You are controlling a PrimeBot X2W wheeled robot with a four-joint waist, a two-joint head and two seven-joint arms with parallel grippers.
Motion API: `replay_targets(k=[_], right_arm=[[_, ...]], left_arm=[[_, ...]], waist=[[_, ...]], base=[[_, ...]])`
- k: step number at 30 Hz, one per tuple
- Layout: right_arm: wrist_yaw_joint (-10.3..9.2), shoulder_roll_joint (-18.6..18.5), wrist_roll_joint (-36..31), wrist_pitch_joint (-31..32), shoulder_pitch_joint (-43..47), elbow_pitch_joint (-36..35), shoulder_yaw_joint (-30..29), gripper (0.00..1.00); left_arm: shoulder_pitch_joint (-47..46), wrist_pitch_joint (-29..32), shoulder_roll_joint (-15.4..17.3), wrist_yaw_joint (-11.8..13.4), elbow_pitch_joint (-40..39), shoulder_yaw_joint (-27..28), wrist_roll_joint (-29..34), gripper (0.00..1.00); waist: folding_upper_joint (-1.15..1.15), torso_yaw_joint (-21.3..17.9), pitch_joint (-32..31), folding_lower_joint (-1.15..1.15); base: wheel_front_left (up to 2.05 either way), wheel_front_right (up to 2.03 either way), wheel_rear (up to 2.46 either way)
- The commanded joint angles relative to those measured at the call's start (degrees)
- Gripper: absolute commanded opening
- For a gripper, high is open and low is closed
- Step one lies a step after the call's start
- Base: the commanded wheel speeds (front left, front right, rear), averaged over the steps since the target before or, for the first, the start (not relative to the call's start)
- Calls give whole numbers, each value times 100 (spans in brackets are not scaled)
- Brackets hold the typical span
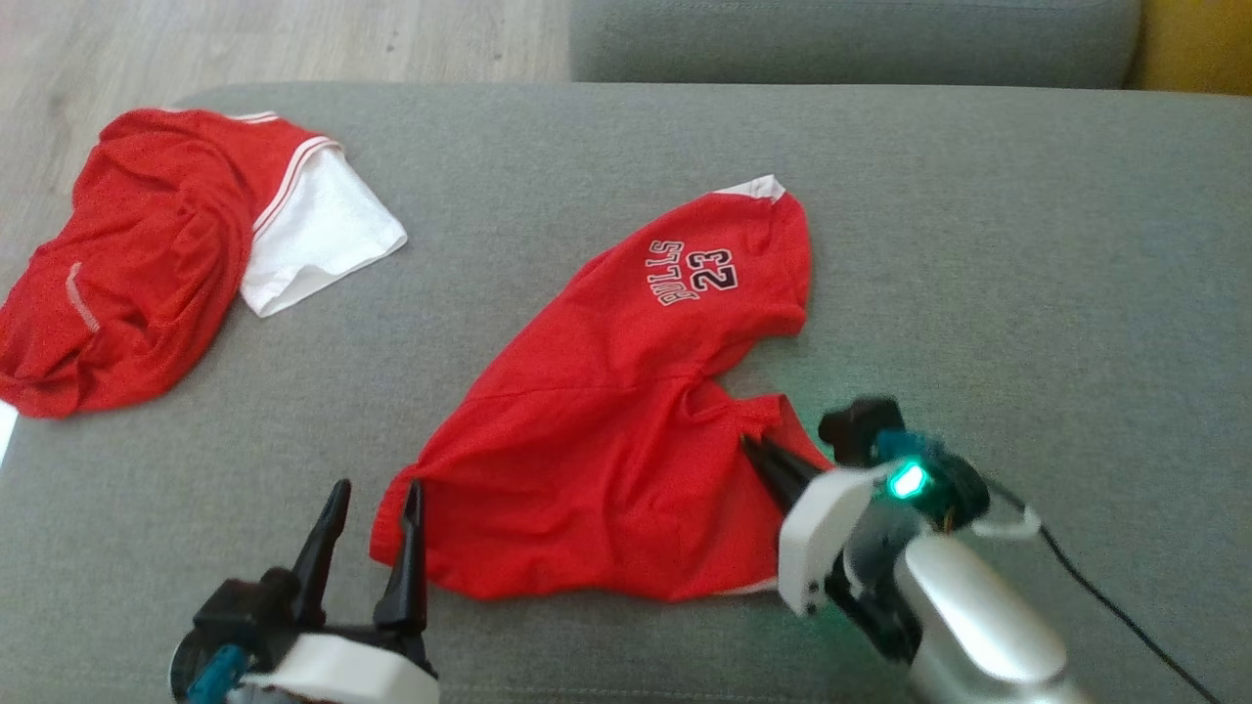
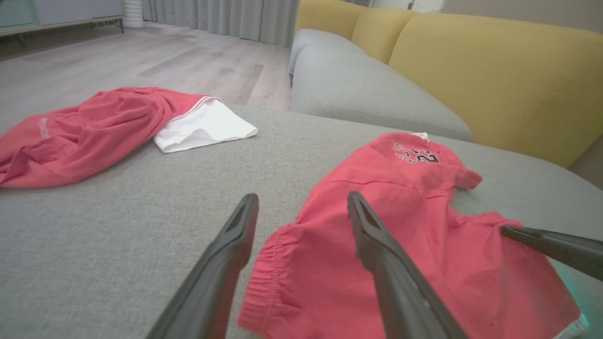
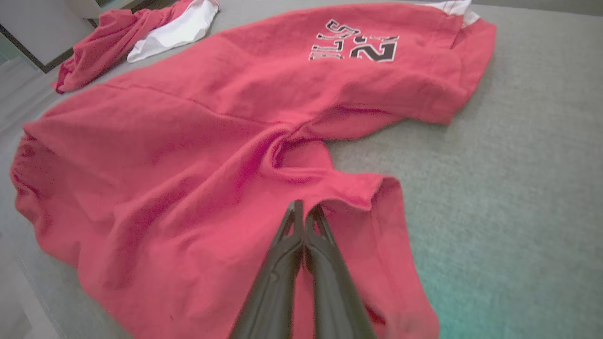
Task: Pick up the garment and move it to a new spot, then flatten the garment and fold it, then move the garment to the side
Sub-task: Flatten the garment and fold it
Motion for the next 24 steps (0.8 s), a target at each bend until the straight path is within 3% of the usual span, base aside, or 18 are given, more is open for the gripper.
replay_targets(k=[1,5,9,13,19,20,21,22,24], right_arm=[[-4,79,116,31,-291,-172,70,0],[-4,118,1373,167,-667,-337,-544,0],[-4,122,2019,146,-1295,1,-1400,0],[-4,123,1838,119,-1943,1059,-2171,0],[-4,124,799,-87,-2591,2546,-2690,0],[-4,124,617,-170,-2646,2706,-2727,30],[-4,124,453,-258,-2686,2843,-2768,84],[-4,124,341,-319,-2713,2970,-2824,100],[-4,123,100,-535,-2759,3107,-2892,100]], left_arm=[[-291,-70,-39,18,-145,128,-58,100],[-396,-70,-39,33,-126,45,-95,100],[-494,-70,-39,46,-125,-48,-132,100],[-597,-70,-40,61,-136,-173,-184,100],[-743,-70,-40,103,-107,-387,-307,100],[-756,-70,-40,116,-105,-410,-322,100],[-764,-70,-40,129,-105,-429,-334,100],[-768,-70,-40,140,-107,-443,-343,100],[-754,-70,-40,168,-124,-436,-350,100]], waist=[[0,43,32,0],[0,105,106,0],[0,208,193,0],[0,338,299,0],[0,558,461,0],[0,574,474,0],[0,587,480,0],[0,596,482,0],[0,575,474,0]], base=[[0,0,0],[0,0,0],[0,0,0],[0,0,0],[0,0,0],[0,0,0],[0,0,0],[0,0,0],[0,0,0]])
